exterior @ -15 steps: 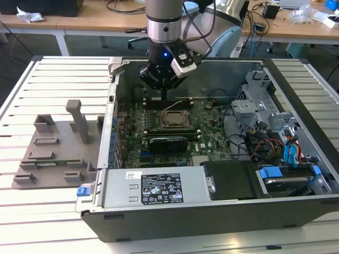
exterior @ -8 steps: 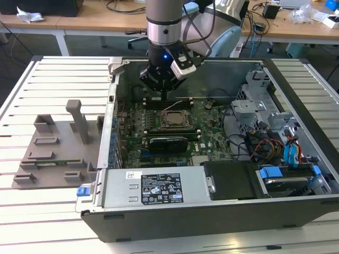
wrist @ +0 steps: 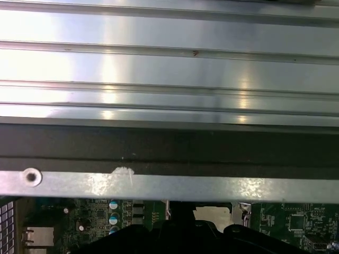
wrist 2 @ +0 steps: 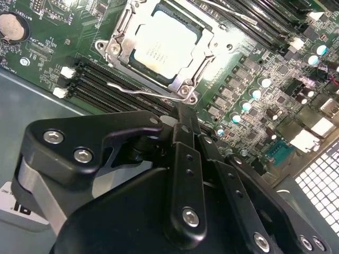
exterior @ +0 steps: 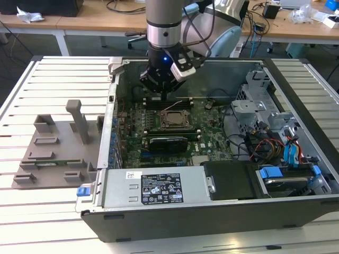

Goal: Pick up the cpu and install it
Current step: 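Install the first cpu locking lever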

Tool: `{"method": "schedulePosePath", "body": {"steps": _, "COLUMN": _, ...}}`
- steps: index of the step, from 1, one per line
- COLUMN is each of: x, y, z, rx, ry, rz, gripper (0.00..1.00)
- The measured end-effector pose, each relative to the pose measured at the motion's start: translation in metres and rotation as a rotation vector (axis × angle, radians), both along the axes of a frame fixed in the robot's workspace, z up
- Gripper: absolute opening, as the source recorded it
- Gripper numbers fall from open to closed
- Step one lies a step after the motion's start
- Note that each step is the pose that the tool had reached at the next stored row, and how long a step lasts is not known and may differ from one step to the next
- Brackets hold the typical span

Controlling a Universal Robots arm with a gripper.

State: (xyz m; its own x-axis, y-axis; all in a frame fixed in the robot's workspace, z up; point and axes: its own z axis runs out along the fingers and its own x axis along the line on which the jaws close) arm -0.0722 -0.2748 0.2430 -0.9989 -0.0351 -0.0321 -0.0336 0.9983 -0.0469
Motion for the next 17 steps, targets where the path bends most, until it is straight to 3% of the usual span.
{"method": "schedulePosePath", "body": {"steps": 17, "x": -0.0001, "y": 0.0000, "z": -0.0103, "rx": 0.0010, "ry": 0.0001, "rz": 0.000, "gripper": 0.10}}
